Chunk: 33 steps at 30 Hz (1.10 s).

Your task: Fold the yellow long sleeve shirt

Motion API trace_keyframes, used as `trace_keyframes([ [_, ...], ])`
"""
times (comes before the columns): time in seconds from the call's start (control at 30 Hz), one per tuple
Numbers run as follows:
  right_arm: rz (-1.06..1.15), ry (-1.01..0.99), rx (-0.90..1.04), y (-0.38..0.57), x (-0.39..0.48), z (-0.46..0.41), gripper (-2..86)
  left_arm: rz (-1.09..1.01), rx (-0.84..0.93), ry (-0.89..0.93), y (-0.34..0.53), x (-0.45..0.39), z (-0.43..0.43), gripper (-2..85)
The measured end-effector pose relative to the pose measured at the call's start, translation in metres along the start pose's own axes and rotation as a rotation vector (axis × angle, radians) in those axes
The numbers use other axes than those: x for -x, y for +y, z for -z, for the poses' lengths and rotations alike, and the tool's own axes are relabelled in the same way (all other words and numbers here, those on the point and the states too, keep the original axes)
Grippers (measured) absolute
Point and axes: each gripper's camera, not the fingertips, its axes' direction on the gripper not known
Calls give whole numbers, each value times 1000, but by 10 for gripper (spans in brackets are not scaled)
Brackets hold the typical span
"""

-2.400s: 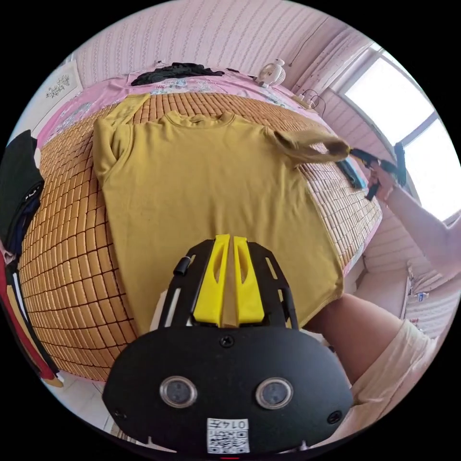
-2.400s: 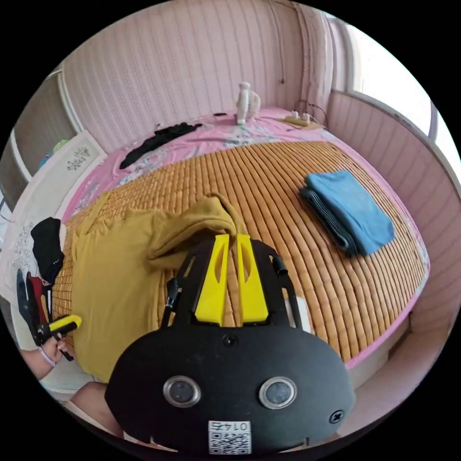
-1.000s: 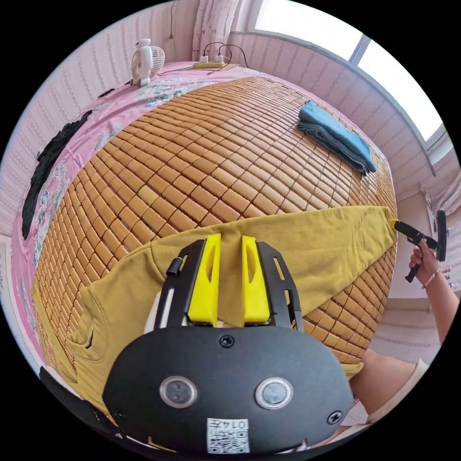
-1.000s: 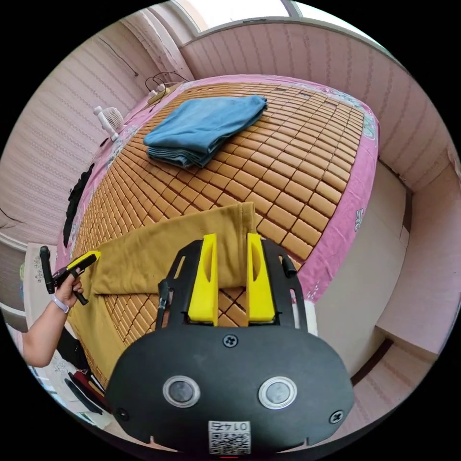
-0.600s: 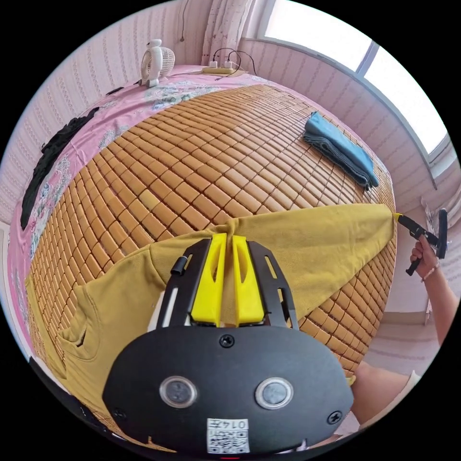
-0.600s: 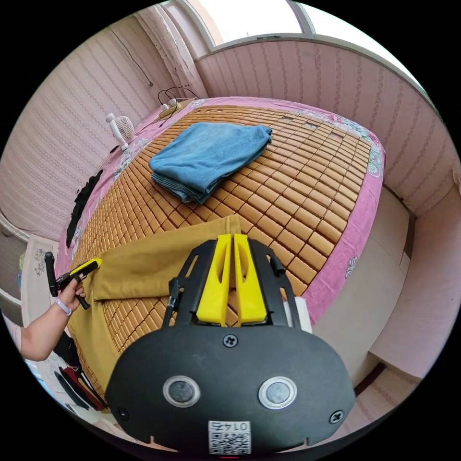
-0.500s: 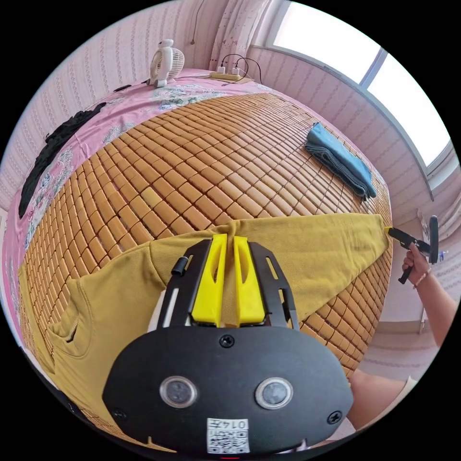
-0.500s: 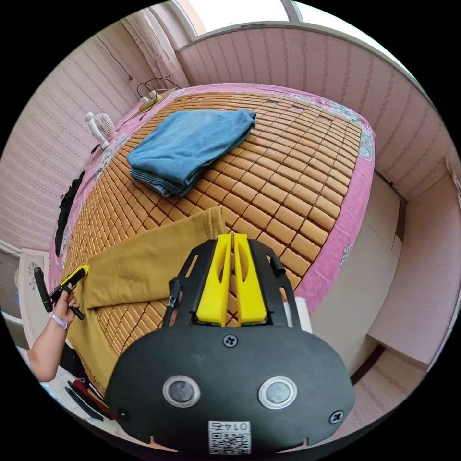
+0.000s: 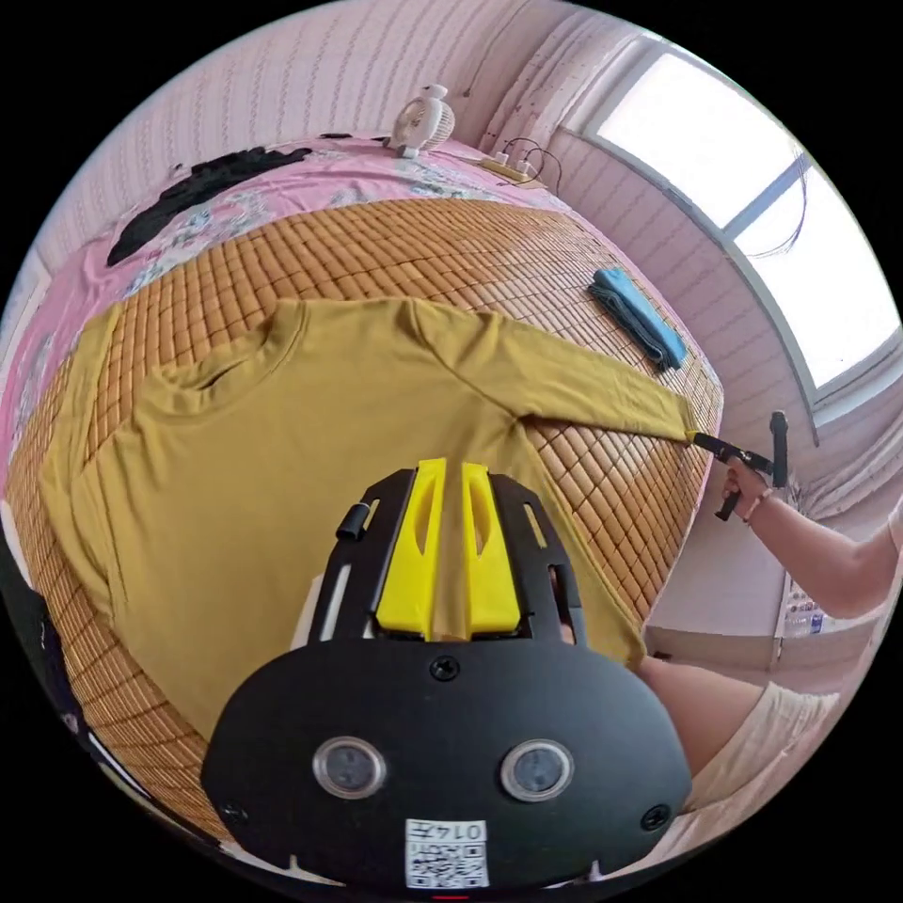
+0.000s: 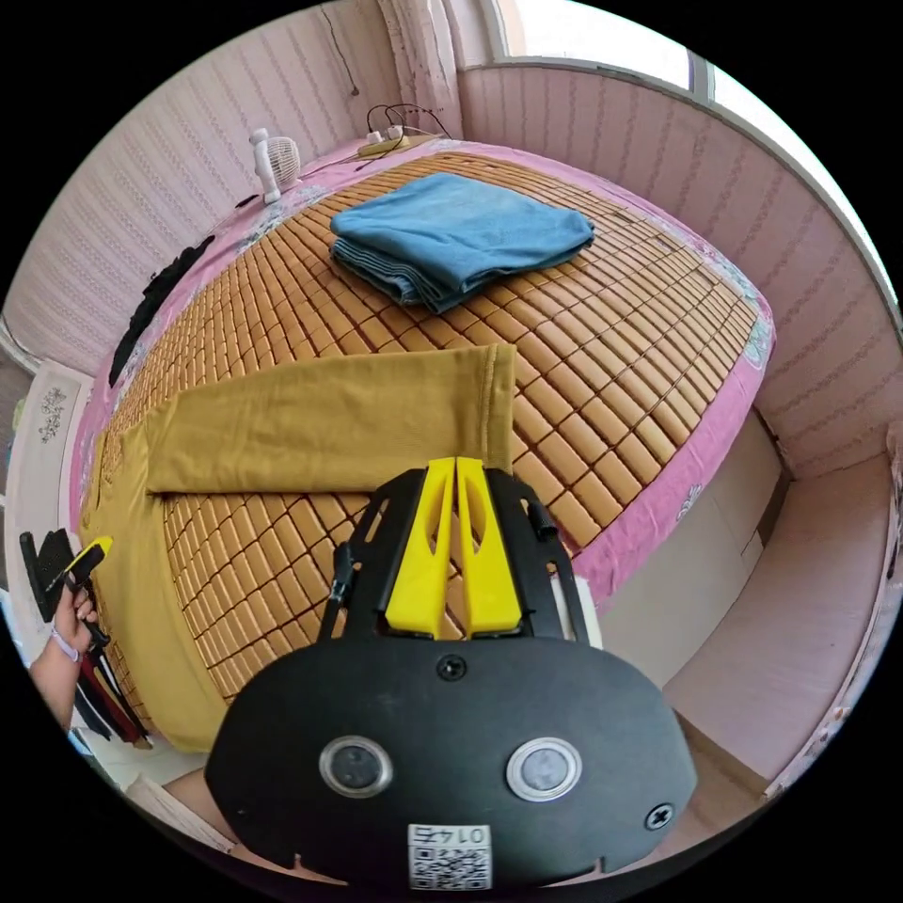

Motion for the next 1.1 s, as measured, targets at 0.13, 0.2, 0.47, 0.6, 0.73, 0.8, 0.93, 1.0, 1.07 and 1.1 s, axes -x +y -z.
trace_keyframes([
  [0.13,90,-8,-11,4,43,17,-2,155,25,-64,59,38,30,39],
  [0.2,209,-50,-5,3,94,20,-2,178,13,-92,78,50,44,51],
  [0.47,565,-361,-49,-22,342,-14,8,349,-19,-310,160,90,91,59],
  [0.6,802,-616,-37,-18,526,-24,32,373,23,-319,196,96,90,60],
  [0.73,1022,-732,-32,7,680,-18,67,369,-37,-281,226,100,94,61],
  [0.8,1130,-691,2,29,772,-25,105,350,-51,-277,233,101,98,60],
  [0.93,1236,-614,132,57,871,-57,114,352,-76,-246,248,109,109,59],
  [1.0,1382,-381,273,77,909,-88,91,365,-86,-224,255,114,115,57],
  [1.07,1453,-293,282,83,920,-95,59,396,-74,-188,261,122,124,50],
  [1.1,1499,-344,256,81,922,-85,33,417,-75,-175,267,126,132,45],
])
